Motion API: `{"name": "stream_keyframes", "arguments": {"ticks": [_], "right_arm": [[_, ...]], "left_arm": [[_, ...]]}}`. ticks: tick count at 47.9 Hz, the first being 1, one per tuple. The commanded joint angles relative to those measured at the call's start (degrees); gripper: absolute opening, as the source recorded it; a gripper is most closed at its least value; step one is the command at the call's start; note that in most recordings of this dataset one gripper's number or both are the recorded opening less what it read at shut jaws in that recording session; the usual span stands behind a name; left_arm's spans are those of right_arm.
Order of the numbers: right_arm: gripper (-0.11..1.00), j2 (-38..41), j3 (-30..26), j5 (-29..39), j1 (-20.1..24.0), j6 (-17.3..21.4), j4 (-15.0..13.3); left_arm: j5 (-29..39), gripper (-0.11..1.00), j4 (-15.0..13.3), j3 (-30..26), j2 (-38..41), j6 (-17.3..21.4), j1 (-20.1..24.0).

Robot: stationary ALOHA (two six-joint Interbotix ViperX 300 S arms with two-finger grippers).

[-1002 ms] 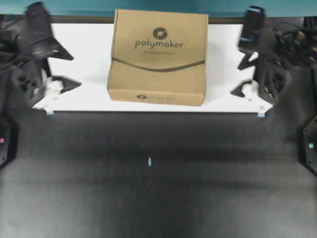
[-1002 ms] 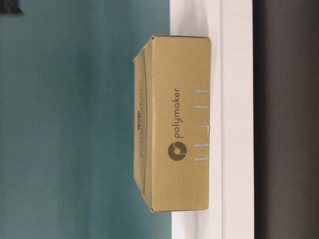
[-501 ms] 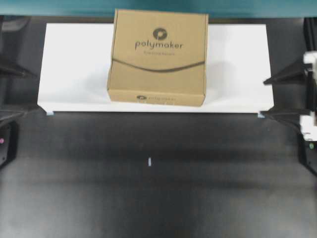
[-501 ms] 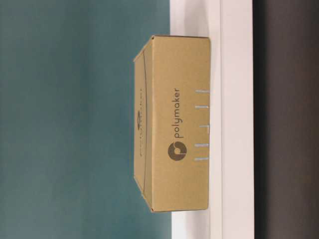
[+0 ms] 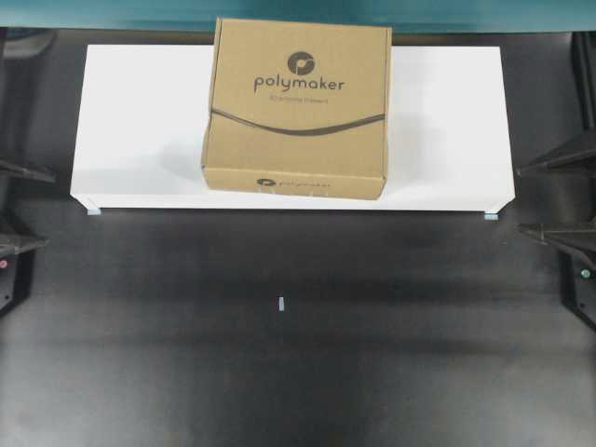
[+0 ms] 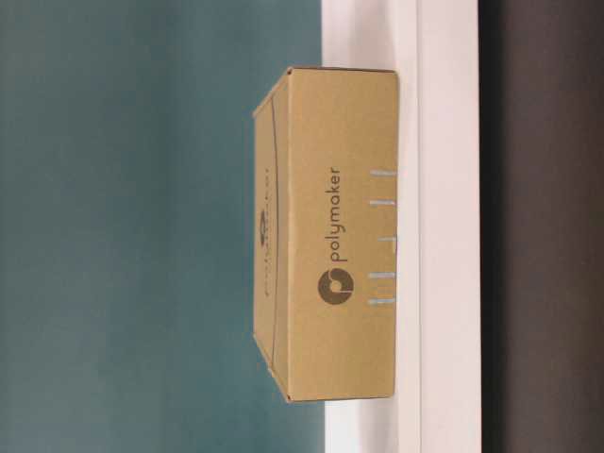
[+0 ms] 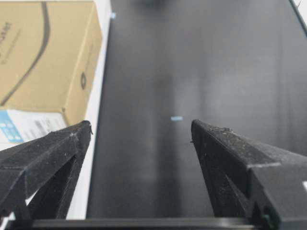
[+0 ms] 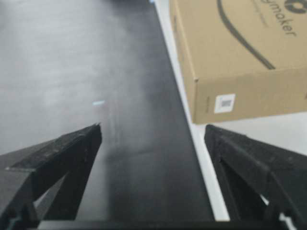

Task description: Place the cardboard box on the stand after clamping it between your arms.

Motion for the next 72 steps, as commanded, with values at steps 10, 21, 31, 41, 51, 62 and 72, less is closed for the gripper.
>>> {"name": "stream_keyframes", "arguments": {"ticks": [10, 21, 31, 41, 51, 62, 72], "right_arm": [[0.82, 0.53, 0.00, -0.79, 0.26, 0.44, 0.18], [0.82, 0.53, 0.44, -0.97, 0.26, 0.62, 0.26], [0.82, 0.53, 0.70, -2.37, 0.26, 0.70, 0.18], [0.82, 0.62, 0.97, -2.37, 0.26, 0.62, 0.18], [0.82, 0.53, 1.41, -2.90, 0.26, 0.62, 0.18], [0.82, 0.53, 2.20, -3.87, 0.26, 0.70, 0.26], [0.82, 0.44, 3.60, -5.80, 0.26, 0.70, 0.26]], "left_arm": [[-0.88, 0.82, 0.09, -0.35, 1.05, -0.09, 0.00], [-1.23, 0.82, 0.09, -0.26, 1.14, -0.18, -0.09], [-3.78, 0.82, 0.09, 0.26, 1.32, -0.18, 0.00], [-5.19, 0.82, 0.09, 1.32, 1.32, -0.09, -0.09], [-5.63, 0.82, 0.09, 1.49, 1.32, -0.09, 0.00], [-5.71, 0.82, 0.09, 1.67, 1.05, 0.00, -0.09], [-5.71, 0.82, 0.09, 2.90, 0.79, -0.09, 0.00]]}}
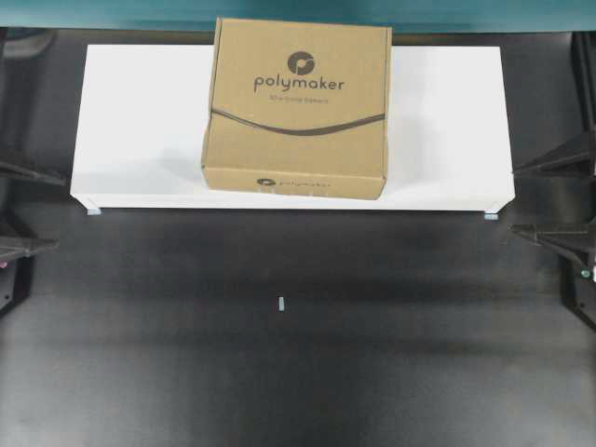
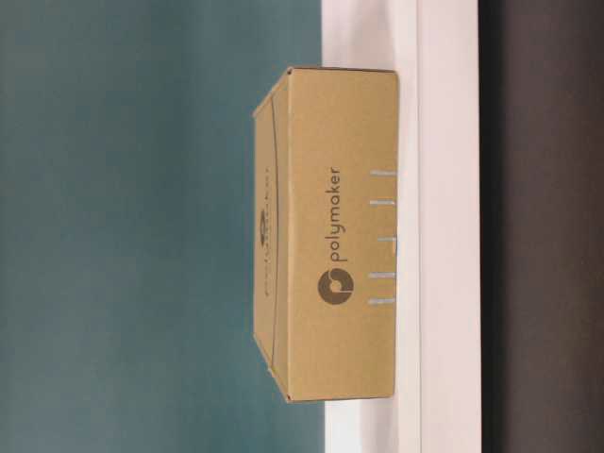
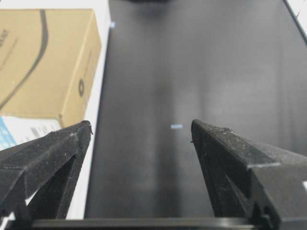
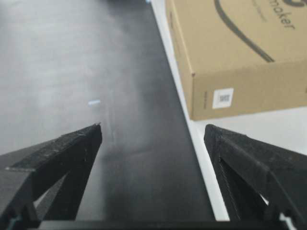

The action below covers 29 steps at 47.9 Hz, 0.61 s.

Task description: Place the cardboard box on the stand after clamping it between your arms.

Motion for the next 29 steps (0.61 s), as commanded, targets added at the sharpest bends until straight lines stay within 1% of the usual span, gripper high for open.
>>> {"name": "stream_keyframes", "arguments": {"ticks": [1, 11, 16, 29], "right_arm": [[0.82, 0.26, 0.53, -1.93, 0.18, 0.35, 0.09], [0.82, 0.18, 2.29, -5.89, 0.18, 0.26, 0.09], [0.82, 0.09, 2.72, -6.77, 0.18, 0.18, 0.09], [0.82, -0.18, 3.52, -8.79, 0.18, 0.00, 0.00]], "left_arm": [[-0.70, 0.82, 0.09, -0.18, 0.35, -0.18, 0.00], [-1.41, 0.82, 0.09, 0.00, 0.44, -0.18, -0.09], [-2.20, 0.82, 0.09, 0.09, 0.53, -0.09, 0.00], [-6.42, 0.82, 0.09, 0.62, 0.53, -0.09, -0.09]]}}
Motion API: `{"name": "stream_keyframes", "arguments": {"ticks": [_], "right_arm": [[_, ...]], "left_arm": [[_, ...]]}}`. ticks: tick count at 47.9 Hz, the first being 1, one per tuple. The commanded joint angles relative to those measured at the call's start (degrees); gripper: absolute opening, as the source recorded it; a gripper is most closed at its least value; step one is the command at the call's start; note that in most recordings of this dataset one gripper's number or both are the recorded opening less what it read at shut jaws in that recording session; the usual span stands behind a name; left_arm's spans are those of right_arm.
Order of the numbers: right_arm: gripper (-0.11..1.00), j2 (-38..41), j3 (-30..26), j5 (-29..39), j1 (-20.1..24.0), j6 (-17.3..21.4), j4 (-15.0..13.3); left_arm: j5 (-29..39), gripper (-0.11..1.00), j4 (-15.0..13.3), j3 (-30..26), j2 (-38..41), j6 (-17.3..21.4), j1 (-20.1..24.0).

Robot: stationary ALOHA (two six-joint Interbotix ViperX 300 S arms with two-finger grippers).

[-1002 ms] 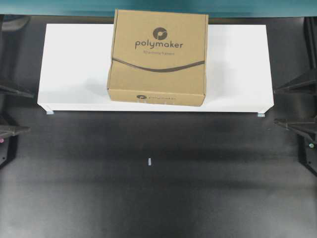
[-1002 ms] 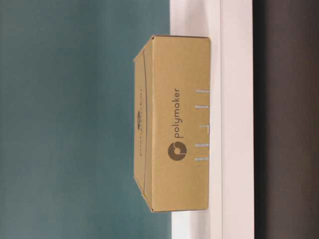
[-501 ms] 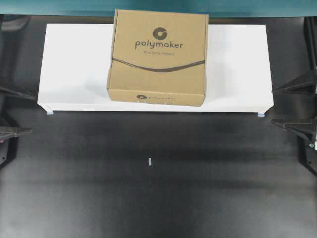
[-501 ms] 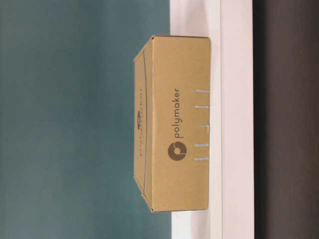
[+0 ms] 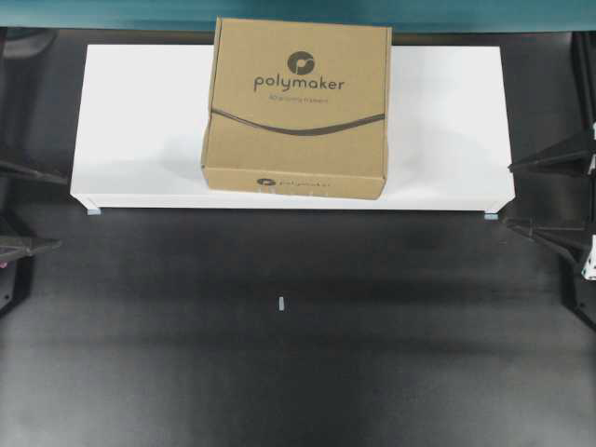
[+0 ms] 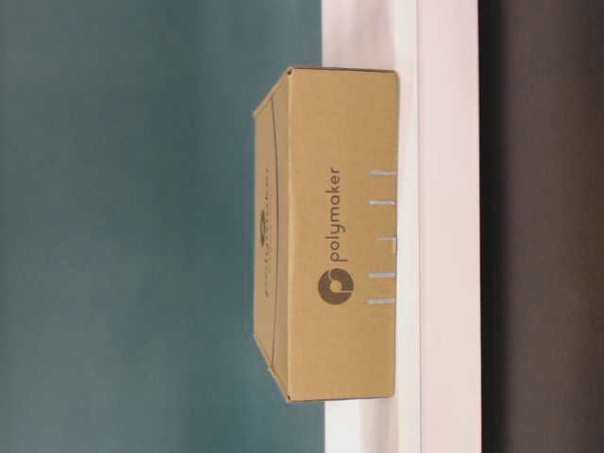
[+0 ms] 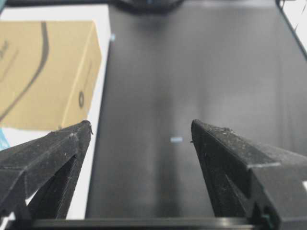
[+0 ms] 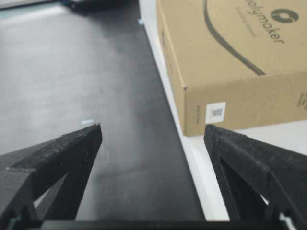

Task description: Place the cardboard box on the stand after clamping it between your arms.

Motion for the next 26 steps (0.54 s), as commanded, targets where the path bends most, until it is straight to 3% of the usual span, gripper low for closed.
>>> {"name": "stream_keyframes", "arguments": {"ticks": [1, 26], "right_arm": [[0.82, 0.09, 0.09, -0.79, 0.26, 0.00, 0.00], [0.82, -2.64, 1.85, -0.35, 0.26, 0.09, 0.00]], "left_arm": [[-1.14, 0.82, 0.09, -0.53, 0.53, 0.00, -0.09], [-1.23, 0.82, 0.09, 0.79, 1.49, -0.09, -0.09]]}}
